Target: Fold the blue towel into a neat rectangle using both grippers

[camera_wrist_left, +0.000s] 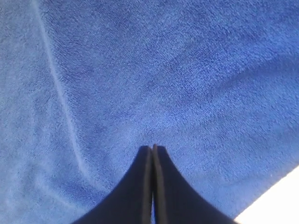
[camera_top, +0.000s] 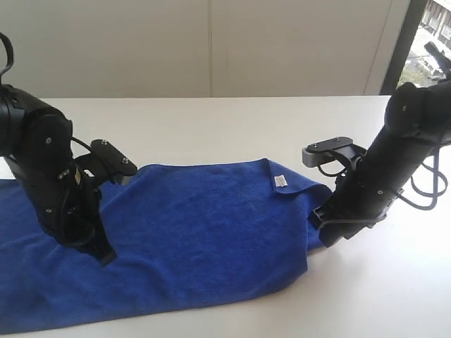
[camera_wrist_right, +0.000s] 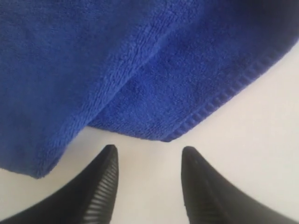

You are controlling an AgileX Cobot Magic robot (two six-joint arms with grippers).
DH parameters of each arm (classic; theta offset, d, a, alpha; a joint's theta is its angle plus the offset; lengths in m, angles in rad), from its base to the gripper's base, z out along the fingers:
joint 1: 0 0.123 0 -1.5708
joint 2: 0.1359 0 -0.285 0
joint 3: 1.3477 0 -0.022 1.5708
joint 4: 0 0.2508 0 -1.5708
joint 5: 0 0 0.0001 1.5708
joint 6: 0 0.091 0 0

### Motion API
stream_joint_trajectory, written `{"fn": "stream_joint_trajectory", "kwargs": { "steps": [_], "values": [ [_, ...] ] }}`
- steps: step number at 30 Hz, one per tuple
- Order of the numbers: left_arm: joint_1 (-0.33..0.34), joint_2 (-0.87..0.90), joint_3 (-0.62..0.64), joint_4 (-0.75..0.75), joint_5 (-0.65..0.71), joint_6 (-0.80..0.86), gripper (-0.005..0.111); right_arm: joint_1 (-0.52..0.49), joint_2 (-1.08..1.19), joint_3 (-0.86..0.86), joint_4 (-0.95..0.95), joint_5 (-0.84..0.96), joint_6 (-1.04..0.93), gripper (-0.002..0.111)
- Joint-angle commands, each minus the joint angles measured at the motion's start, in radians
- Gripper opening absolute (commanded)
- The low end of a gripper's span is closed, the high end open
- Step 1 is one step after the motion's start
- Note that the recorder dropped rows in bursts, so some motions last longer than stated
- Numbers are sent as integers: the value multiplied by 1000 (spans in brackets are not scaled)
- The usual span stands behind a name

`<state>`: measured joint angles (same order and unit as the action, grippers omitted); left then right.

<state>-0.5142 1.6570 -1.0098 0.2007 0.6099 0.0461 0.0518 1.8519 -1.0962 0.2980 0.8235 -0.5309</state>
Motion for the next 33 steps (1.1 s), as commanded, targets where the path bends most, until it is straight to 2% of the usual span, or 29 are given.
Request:
{"fn": "stream_joint_trajectory", "kwargs": {
  "steps": [1, 11, 19, 30, 33],
  "values": [
    [2, -3, 37, -8, -41, 6, 0, -4, 22, 3, 29, -29, 44, 41],
    [2, -3, 37, -8, -56, 6, 0, -55, 56, 3, 72, -21, 114, 41],
    [2, -3, 37, -10, -65, 6, 0, -71, 58, 3, 243, -18, -16, 41],
    [2, 19, 71, -16, -95, 6, 0, -73, 76, 3, 242, -12, -16, 41],
    [2, 36, 72, -18, -95, 6, 0, -73, 77, 3, 242, -35, -16, 36]
  ]
}}
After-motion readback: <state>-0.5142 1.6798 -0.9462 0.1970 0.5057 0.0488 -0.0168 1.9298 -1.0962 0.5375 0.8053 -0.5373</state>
